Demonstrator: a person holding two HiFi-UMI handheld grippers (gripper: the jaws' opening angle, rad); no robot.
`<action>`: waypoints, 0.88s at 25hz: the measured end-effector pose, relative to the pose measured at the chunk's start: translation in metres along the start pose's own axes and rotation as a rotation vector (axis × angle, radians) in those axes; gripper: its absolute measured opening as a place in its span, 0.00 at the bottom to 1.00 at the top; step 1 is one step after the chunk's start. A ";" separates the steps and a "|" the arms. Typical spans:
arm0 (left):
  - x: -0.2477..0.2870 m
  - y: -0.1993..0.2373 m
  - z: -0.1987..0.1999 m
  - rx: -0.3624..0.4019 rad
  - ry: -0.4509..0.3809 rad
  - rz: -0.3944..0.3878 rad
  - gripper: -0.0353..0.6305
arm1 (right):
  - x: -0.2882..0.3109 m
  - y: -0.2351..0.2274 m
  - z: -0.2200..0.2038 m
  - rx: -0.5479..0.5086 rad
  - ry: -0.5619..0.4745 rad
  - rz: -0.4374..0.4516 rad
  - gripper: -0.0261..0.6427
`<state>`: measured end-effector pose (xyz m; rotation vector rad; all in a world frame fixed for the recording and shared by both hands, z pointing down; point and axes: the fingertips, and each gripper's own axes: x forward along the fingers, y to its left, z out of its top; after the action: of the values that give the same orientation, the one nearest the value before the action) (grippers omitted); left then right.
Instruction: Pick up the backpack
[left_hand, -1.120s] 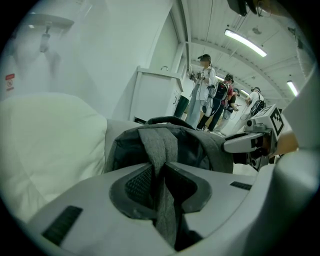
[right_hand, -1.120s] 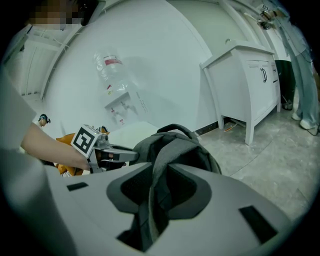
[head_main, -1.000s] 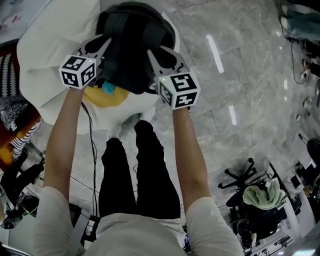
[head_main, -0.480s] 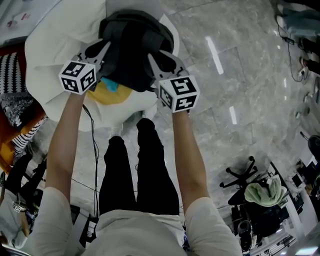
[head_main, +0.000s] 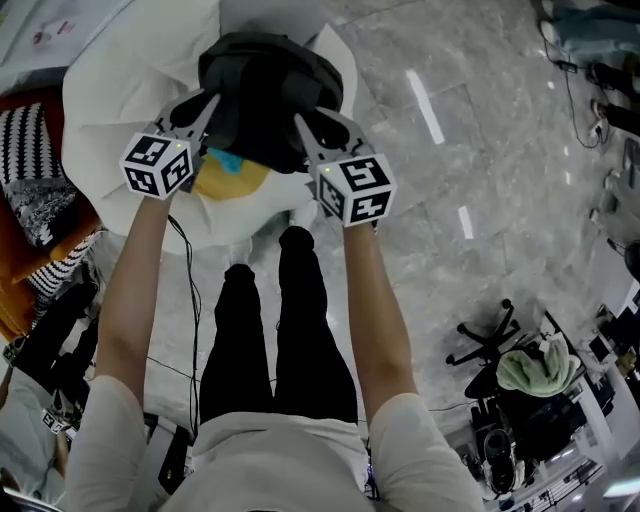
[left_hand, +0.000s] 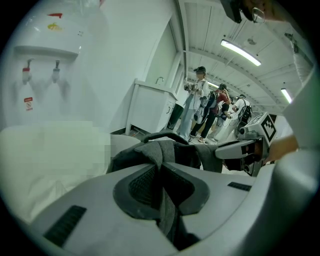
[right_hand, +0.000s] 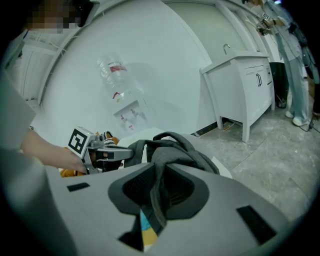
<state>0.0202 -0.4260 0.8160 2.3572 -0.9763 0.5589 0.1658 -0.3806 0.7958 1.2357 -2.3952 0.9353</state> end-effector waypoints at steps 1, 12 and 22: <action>-0.005 -0.002 0.000 -0.001 -0.002 -0.004 0.10 | -0.003 0.004 0.000 0.009 0.000 -0.003 0.14; -0.059 -0.014 -0.007 0.003 0.011 -0.039 0.10 | -0.028 0.046 -0.007 0.034 0.006 -0.043 0.13; -0.103 -0.024 -0.007 0.037 0.022 -0.061 0.10 | -0.049 0.081 -0.009 0.064 0.004 -0.077 0.13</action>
<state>-0.0310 -0.3540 0.7579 2.4000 -0.8883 0.5822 0.1296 -0.3105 0.7434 1.3378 -2.3140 0.9969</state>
